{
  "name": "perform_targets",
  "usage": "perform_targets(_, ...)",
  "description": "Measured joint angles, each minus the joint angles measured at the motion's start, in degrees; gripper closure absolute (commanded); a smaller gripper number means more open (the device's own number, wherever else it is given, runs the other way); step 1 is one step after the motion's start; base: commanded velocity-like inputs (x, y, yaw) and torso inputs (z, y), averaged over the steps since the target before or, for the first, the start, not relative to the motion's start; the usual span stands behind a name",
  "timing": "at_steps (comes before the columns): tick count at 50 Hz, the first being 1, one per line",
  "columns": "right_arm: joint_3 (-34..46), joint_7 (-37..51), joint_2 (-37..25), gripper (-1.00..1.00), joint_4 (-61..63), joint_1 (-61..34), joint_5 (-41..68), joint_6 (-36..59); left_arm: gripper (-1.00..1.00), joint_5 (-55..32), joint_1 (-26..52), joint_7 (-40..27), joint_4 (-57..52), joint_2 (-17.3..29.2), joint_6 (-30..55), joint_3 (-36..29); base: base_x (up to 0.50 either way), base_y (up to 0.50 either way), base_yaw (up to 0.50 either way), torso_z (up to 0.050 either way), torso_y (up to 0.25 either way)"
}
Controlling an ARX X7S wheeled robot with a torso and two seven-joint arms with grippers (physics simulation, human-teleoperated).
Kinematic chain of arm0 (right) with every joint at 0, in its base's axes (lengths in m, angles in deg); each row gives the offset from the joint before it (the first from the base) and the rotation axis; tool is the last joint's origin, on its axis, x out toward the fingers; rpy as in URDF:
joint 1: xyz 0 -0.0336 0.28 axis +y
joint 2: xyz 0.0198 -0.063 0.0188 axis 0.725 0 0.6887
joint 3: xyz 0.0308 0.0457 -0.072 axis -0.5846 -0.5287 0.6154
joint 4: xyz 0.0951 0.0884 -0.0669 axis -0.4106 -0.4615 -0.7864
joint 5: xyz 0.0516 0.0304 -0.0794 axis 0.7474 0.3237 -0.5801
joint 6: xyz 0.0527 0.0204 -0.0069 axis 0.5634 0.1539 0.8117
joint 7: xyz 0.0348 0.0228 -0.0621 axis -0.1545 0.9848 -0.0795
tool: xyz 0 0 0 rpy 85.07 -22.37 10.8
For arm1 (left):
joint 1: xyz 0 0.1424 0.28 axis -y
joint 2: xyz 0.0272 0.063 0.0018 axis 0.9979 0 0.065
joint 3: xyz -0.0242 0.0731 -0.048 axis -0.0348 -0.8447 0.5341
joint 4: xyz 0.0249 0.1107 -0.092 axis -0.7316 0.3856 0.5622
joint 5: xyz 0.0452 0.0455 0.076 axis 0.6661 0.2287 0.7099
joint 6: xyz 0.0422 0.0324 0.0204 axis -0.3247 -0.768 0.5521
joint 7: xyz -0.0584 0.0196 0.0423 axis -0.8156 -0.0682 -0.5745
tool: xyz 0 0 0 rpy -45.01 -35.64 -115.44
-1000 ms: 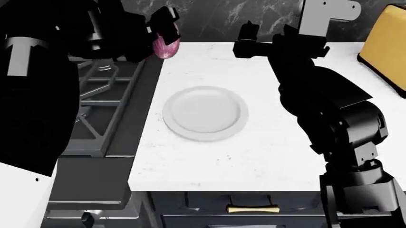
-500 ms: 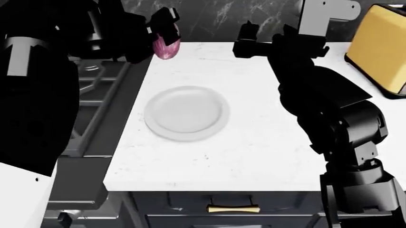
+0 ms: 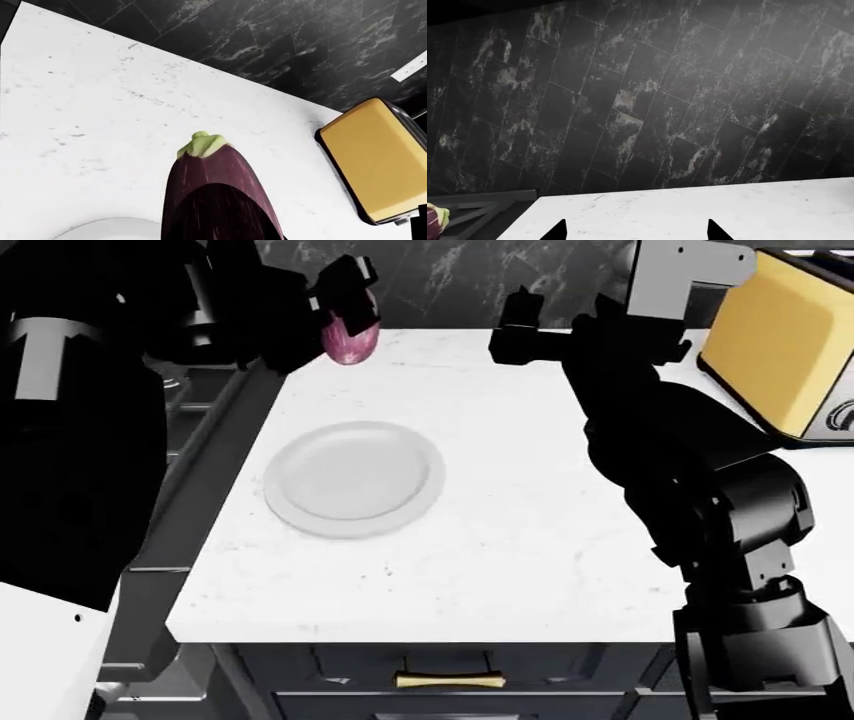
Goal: Pick the eggplant from the pan and place it on the plate.
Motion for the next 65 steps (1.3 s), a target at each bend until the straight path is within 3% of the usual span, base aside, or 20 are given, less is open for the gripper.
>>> perform_targets(17,0.0,-0.3,-0.1,-1.0,0.4,0.1,0.7,-0.3,1.0,0.2,0.1,0.0,0.0,-0.1,0.5,-0.5,0.0,-0.02,0.0,0.0,0.0)
perform_targets(29,-0.1,-0.2,-0.2,-1.0,0.7,0.4,1.3,-0.3,1.0,1.6,0.8,-4.7,0.0,-0.3,5.8,-3.9,0.0,0.0,0.0,0.0,0.0)
perform_targets(43,-0.5,0.2,-0.6,-1.0,1.7,1.0,2.3,0.1,1.0,0.9,-1.3,-6.0,0.0,-1.7,11.6,-13.1,0.0,0.0,0.0,0.0,0.0)
perform_targets(65,-0.5,0.3,-0.5,-1.0,1.3,1.7,3.0,-0.2,1.0,-12.6,-6.7,-9.9,0.0,-3.3,13.0,-30.4,0.0,0.0,0.0,0.0,0.0)
